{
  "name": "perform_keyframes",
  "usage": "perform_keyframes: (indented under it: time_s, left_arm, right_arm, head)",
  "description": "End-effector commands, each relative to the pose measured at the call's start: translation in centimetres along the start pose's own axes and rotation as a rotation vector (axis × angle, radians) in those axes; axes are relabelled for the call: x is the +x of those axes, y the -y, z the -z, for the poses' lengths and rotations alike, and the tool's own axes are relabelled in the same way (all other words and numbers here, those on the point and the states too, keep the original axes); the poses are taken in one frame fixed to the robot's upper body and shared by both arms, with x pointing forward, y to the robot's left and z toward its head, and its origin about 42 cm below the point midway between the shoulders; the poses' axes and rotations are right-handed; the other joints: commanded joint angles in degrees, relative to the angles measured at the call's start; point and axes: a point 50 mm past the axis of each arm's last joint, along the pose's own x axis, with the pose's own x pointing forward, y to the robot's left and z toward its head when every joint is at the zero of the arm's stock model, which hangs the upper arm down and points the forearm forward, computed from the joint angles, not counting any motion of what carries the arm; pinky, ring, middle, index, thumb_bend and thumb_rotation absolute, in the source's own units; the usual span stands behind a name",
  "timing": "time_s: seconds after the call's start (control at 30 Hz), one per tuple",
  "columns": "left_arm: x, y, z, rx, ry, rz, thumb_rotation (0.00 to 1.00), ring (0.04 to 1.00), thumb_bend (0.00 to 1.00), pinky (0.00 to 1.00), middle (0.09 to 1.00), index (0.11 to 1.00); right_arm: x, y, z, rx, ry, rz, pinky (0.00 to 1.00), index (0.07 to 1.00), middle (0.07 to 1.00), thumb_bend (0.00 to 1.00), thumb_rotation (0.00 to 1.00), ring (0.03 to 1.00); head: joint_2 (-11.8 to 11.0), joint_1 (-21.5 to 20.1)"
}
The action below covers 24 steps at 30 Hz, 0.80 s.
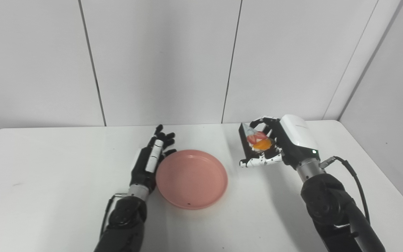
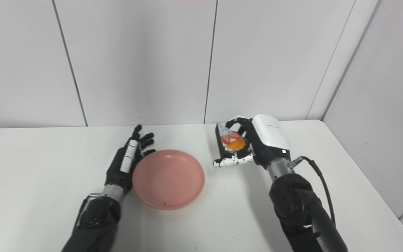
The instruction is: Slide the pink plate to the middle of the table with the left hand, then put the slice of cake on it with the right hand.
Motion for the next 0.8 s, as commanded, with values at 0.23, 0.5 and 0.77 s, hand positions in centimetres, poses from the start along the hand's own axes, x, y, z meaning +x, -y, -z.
perform_keyframes:
  time_s: [0.23,0.5,0.77]
  left_arm:
    - [-2.2,1.5,3.9,-0.018,-0.125,-0.014,0.86,0.872,0.75,0.75,0.865,0.997]
    - [-2.2,1.7,4.1,-0.001,-0.126,-0.016,0.87,0.865,0.77,0.75,0.859,0.980]
    - [-2.1,1.8,4.1,0.016,-0.126,-0.018,0.88,0.853,0.75,0.72,0.848,0.969]
  right_arm:
    - [2.0,-1.0,-5.2,-0.001,0.162,-0.032,0.22,0.581,0.414,0.87,0.31,0.302]
    - [2.7,-2.7,-6.4,0.008,0.152,-0.086,0.26,0.601,0.433,0.85,0.28,0.333]
    - [3.6,-5.2,-5.4,0.009,0.140,-0.146,0.20,0.598,0.381,0.84,0.23,0.278]
  head:
    - [0.31,2.18]
    - [0.21,2.75]
    - [0.44,2.94]
